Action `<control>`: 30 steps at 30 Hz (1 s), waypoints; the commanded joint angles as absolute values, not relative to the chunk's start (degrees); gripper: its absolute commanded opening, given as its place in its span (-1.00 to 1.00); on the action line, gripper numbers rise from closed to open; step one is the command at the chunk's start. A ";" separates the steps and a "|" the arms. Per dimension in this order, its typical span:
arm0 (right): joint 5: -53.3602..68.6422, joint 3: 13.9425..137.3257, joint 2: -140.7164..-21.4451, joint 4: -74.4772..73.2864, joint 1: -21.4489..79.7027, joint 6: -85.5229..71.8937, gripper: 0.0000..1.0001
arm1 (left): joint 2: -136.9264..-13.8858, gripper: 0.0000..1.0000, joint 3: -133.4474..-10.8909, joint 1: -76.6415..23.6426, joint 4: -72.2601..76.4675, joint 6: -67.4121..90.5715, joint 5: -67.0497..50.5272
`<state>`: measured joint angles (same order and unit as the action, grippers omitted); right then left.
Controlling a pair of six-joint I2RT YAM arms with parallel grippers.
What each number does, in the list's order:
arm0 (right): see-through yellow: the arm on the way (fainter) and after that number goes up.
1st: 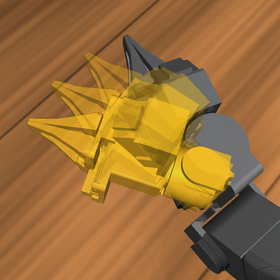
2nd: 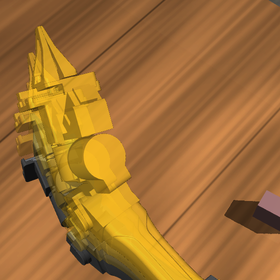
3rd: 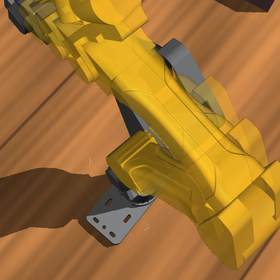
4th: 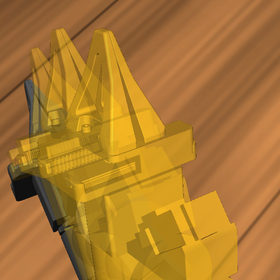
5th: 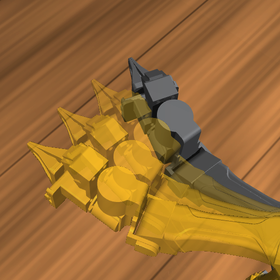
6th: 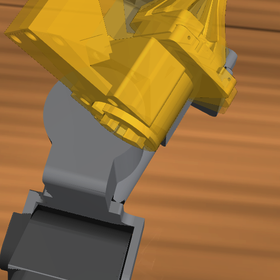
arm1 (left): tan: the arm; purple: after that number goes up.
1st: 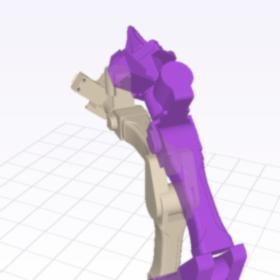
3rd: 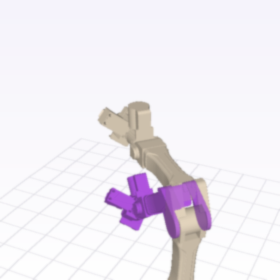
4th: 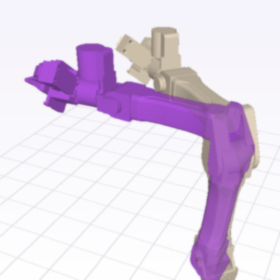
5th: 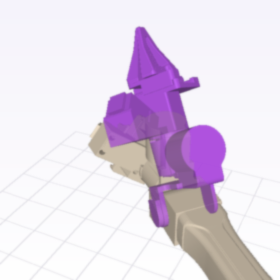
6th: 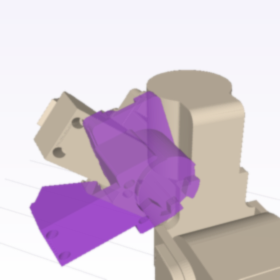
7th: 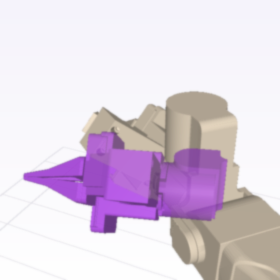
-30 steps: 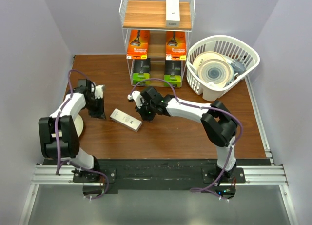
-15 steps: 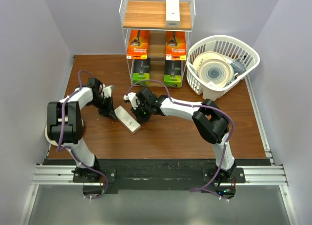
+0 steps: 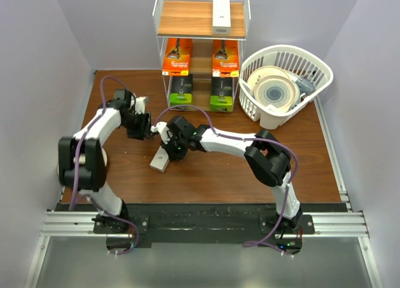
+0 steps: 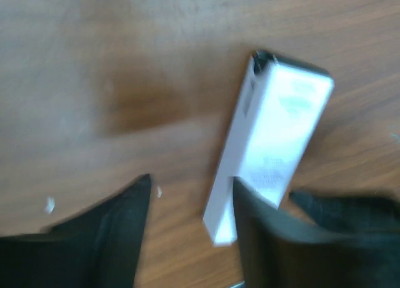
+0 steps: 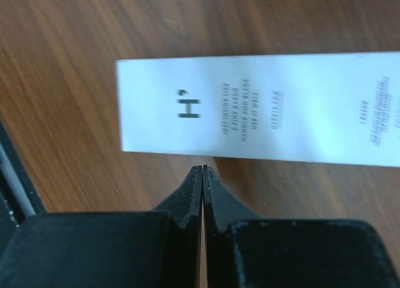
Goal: Place and organize the shaving razors onto the shelf
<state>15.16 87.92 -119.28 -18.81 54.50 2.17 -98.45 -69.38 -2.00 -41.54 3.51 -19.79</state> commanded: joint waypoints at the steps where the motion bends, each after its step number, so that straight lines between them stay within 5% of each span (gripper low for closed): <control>1: 11.87 85.53 -112.25 -19.25 52.30 2.72 -0.79 | -81.32 0.32 -61.54 -4.56 -39.56 4.83 -17.05; 4: 10.55 81.75 -106.45 -19.95 49.84 2.99 -0.29 | -77.44 0.44 -56.96 -9.31 -37.71 3.61 -18.19; 7: 10.28 78.06 -101.80 -21.18 46.50 2.90 -0.06 | -77.25 0.46 -52.92 -11.16 -36.48 2.82 -17.41; 30: 7.91 65.57 -88.15 -19.07 39.02 4.83 0.17 | -89.91 0.48 -51.42 -20.57 -34.10 2.72 -4.31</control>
